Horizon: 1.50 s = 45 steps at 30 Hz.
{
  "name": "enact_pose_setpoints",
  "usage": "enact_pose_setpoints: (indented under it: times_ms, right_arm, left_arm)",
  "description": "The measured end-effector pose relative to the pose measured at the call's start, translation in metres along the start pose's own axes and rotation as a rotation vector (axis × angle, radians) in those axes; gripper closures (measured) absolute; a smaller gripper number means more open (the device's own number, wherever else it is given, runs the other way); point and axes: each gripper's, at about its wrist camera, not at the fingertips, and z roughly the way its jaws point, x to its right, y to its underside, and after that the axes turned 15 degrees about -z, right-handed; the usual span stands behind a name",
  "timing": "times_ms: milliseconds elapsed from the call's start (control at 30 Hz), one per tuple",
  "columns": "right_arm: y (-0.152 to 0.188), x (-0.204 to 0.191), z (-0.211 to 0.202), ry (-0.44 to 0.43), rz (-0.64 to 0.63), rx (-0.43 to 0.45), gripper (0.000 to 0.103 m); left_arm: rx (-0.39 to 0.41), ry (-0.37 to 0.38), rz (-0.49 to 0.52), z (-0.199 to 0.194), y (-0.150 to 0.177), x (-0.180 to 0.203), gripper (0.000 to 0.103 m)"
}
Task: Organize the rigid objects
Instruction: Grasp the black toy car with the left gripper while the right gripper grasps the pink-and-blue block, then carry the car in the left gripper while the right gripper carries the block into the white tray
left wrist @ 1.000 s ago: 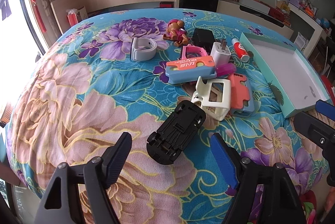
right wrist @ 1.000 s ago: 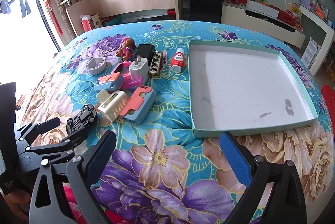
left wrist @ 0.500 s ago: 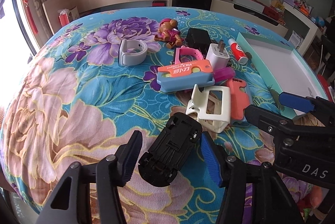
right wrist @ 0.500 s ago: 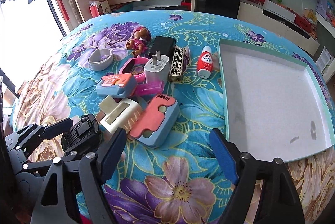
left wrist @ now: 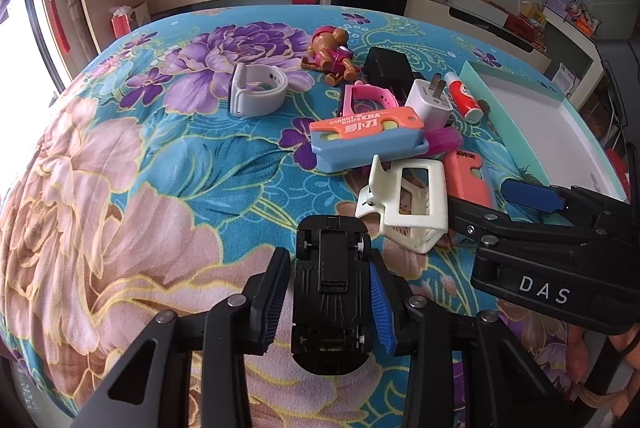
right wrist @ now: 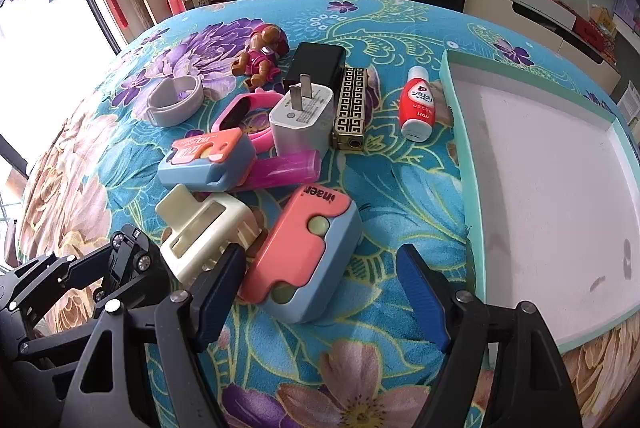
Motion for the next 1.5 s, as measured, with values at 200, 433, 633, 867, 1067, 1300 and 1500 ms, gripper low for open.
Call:
enact_pose_setpoints:
  times_ms: [200,433,633,867,1067,1300,1500]
  right_arm:
    - [-0.004,-0.003,0.007,0.033,-0.023,-0.008,0.025]
    - [-0.007,-0.005,0.010,0.069,-0.028,-0.011,0.028]
    - [-0.002,-0.002,0.002,0.069,-0.009,0.002,0.051]
    - [0.003,0.003,-0.002,0.045,0.016,0.018,0.059]
    - [0.004,0.014,-0.022,0.009,0.074,0.073,0.059]
    - [-0.011,0.044,-0.052,0.033,0.151,0.168,0.059]
    - [-0.017,0.096,-0.058,0.112,0.282,0.197,0.059]
  left_arm:
    - [0.000,0.002,-0.006,0.005,-0.001,-0.002,0.066]
    - [0.006,0.003,-0.006,0.007,-0.003,-0.002,0.066]
    - [0.015,0.000,-0.003,0.005,-0.003,-0.001,0.067]
    - [0.027,-0.004,-0.016,0.000,-0.005,-0.003,0.067]
    - [0.070,0.015,-0.023,-0.020,-0.017,0.001,0.067]
    - [0.108,0.074,-0.002,-0.031,-0.053,0.039,0.067]
    - [0.095,0.133,0.029,-0.023,-0.078,0.090,0.067]
